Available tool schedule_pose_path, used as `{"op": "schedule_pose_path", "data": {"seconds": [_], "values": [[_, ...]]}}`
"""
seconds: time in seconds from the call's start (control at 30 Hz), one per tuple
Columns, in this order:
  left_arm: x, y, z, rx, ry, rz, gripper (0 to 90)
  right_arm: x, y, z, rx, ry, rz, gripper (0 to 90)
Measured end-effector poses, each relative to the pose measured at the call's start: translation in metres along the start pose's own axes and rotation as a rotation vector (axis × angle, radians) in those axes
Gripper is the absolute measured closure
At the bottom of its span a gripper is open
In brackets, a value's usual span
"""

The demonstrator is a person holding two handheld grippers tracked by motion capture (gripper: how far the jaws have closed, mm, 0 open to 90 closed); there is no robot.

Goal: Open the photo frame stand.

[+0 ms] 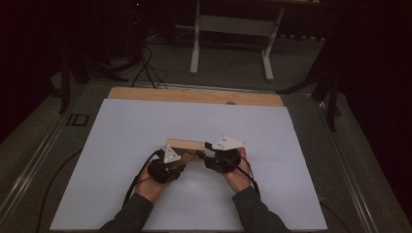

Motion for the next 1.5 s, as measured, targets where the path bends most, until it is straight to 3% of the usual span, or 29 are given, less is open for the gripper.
{"op": "schedule_pose_path", "data": {"seconds": [0.57,1.27,1.5], "values": [[0.007,0.002,0.006,0.108,-0.001,0.092,59.5,0.003,-0.011,0.001,-0.047,-0.019,0.016,50.1],[0.014,0.007,0.011,0.139,-0.015,0.116,59.2,0.006,-0.014,0.001,-0.076,-0.053,0.020,38.2],[0.013,0.006,0.015,0.139,0.000,0.128,58.9,0.007,-0.016,0.002,-0.091,-0.062,0.019,32.0]]}}
Point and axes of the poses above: each handheld gripper's, and its own axes: z roughly backward along the jaws, x roughly out of its underside, y roughly to its right, the point moved 7 cm from there along -z, roughly forward along the jaws, and after that the axes turned 6 degrees about y, right-handed, at the moved point
